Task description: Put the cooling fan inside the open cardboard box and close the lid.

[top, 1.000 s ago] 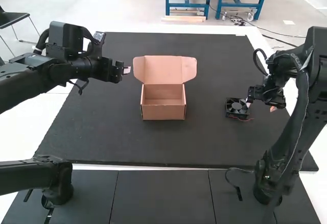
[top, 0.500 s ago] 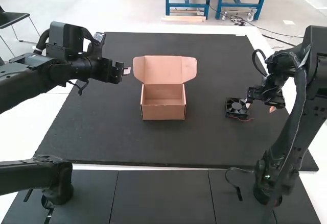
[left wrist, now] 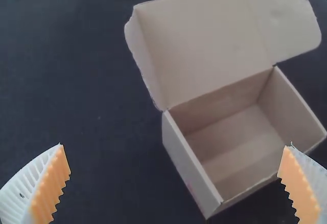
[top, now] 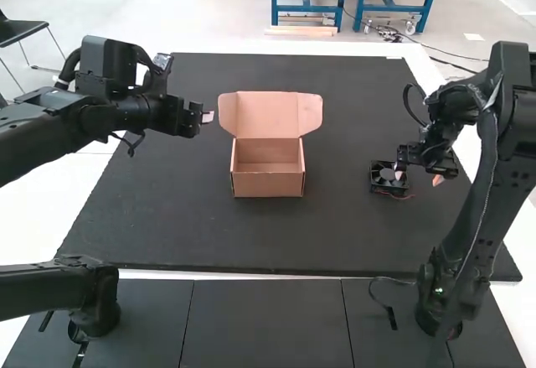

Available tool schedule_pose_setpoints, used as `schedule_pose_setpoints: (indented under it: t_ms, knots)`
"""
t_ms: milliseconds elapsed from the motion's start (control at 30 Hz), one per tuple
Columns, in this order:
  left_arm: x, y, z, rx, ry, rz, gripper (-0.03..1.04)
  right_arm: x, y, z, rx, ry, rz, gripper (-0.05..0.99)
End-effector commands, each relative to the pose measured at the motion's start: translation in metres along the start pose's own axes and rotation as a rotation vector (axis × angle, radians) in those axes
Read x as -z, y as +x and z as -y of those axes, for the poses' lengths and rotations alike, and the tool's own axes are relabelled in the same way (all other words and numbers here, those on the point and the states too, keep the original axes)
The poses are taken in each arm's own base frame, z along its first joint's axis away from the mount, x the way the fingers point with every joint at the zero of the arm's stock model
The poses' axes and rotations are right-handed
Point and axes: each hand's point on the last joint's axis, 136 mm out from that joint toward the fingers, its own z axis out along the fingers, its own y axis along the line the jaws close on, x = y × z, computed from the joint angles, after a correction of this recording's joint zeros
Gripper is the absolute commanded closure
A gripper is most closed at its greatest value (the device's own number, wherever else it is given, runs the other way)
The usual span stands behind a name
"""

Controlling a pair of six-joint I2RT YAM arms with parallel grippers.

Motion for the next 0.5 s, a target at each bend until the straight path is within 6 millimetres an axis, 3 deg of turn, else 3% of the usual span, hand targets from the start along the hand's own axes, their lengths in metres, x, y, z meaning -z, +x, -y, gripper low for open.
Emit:
schedule_pose_setpoints:
  t_ms: [0, 467]
  knots:
    - [0.005, -0.003, -0.002, 0.008, -0.008, 0.021, 0.05, -0.006, -0.005, -0.004, 0.011, -0.006, -0.008, 0.03]
    - [0.006, -0.005, 0.000, 0.005, -0.004, 0.027, 0.05, -0.003, -0.017, 0.004, -0.015, 0.002, 0.013, 0.03]
